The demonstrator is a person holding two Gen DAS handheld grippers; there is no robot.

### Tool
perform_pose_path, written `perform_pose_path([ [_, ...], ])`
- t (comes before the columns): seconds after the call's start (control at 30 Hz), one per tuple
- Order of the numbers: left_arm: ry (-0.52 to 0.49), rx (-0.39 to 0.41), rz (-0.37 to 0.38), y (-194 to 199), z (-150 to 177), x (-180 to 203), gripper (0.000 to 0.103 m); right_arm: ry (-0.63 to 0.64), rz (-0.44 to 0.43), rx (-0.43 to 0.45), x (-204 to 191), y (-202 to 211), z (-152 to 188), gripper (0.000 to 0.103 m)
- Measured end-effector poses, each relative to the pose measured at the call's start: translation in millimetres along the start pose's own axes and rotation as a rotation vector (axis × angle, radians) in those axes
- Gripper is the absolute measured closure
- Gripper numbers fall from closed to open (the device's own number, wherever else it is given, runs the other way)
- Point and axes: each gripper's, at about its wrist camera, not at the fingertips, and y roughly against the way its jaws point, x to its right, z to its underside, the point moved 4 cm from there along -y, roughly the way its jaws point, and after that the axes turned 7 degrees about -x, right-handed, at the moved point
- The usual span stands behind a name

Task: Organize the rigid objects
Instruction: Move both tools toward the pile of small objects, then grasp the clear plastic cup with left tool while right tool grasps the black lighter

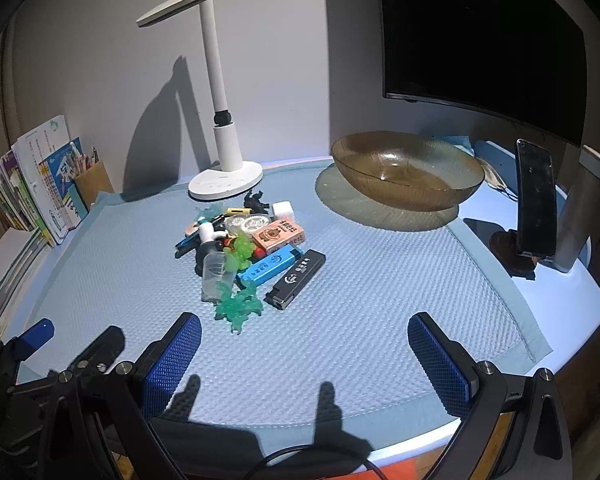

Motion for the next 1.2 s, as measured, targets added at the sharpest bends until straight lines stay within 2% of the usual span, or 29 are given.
perform_pose_path([
  [0.13,-0.002,-0.014,0.051,-3,-3,-5,0.001,0.013,0.032,0.014,5,-1,-1,0.0],
  [0.3,-0.002,-0.053,0.178,-15,-19,-6,0.001,0.008,0.029,0.019,16,-13,-9,0.0],
  [0.37,-0.018,-0.082,0.235,-26,-27,-2,0.001,-0.001,0.017,-0.012,22,-25,-11,0.001],
  [0.47,-0.038,-0.134,0.297,-49,-34,8,0.001,-0.048,-0.043,-0.125,28,-58,-9,0.019],
  [0.6,-0.043,-0.211,0.352,-81,-43,21,0.011,-0.099,-0.103,-0.262,25,-101,-7,0.028],
  [0.7,-0.06,-0.224,0.36,-93,-51,30,0.013,-0.091,-0.096,-0.256,19,-114,-15,0.03],
  [0.77,-0.077,-0.227,0.361,-100,-55,36,0.021,-0.066,-0.056,-0.253,13,-122,-22,0.03],
  [0.83,-0.086,-0.244,0.373,-109,-57,40,0.035,-0.073,-0.048,-0.277,10,-130,-25,0.03],
  [0.97,-0.078,-0.276,0.412,-124,-57,47,0.045,-0.053,-0.003,-0.31,6,-146,-25,0.032],
  [1.0,-0.073,-0.277,0.423,-126,-59,47,0.05,-0.029,0.032,-0.296,3,-147,-25,0.032],
  [1.03,-0.071,-0.283,0.431,-128,-60,48,0.05,-0.01,0.054,-0.302,2,-148,-25,0.033],
  [1.07,-0.069,-0.287,0.435,-131,-61,47,0.05,0.007,0.07,-0.308,2,-149,-25,0.036],
  [1.1,-0.069,-0.292,0.434,-132,-61,47,0.056,0.03,0.079,-0.299,0,-149,-25,0.037],
  [1.13,-0.076,-0.303,0.428,-135,-60,48,0.064,0.057,0.081,-0.287,-1,-147,-25,0.044],
  [1.2,-0.078,-0.306,0.454,-136,-58,50,0.067,0.088,0.04,-0.269,-3,-142,-25,0.059],
])
